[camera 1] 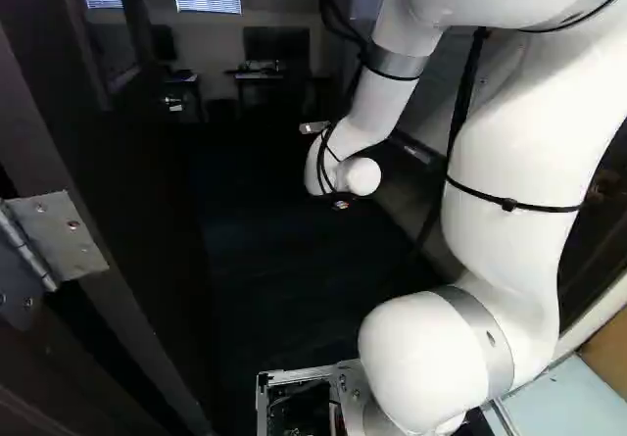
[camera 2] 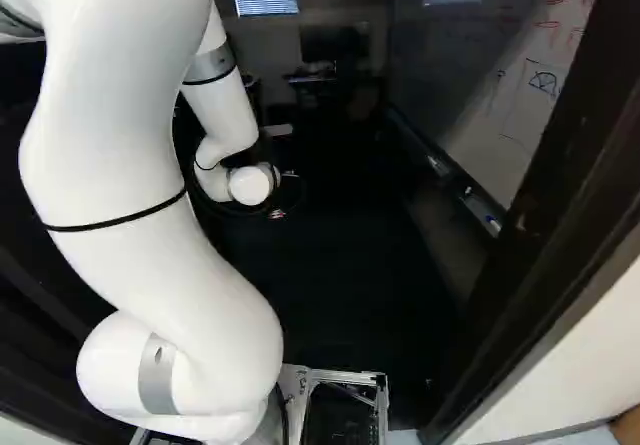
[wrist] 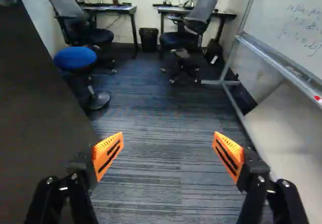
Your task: Open the door and move inside
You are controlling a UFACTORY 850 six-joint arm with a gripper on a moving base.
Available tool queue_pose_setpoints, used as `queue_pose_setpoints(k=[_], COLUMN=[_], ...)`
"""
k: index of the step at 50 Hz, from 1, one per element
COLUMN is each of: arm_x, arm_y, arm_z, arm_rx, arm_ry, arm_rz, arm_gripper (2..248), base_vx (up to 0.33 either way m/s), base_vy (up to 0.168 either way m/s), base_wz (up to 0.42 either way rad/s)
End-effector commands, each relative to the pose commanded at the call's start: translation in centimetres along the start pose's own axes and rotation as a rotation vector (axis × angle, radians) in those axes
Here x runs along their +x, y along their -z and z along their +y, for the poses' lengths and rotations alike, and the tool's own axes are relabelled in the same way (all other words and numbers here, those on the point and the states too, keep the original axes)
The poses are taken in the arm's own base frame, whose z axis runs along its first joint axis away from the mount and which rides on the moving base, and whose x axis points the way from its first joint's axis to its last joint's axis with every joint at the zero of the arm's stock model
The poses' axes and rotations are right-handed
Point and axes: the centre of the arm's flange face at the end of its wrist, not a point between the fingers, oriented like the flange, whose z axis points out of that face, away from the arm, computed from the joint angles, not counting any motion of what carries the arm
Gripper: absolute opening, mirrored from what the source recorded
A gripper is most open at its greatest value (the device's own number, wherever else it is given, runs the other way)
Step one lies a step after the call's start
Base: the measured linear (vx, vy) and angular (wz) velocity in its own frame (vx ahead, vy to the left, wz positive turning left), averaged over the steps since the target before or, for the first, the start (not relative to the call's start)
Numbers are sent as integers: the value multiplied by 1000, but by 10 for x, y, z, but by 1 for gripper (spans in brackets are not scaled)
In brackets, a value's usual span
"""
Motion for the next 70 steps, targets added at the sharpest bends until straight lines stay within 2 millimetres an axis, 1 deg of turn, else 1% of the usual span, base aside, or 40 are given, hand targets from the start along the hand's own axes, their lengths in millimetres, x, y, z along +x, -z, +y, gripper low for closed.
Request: queue_pose_setpoints(k=[25,70], arm_x=[0,0], arm_y=[0,0], arm_z=[0,0], arm_rx=[0,0], arm_ry=[0,0], arm_rz=[0,0], arm_gripper=[247,247], base_vx=[154,207], base_vy=[33,8], base_wz=[147,6])
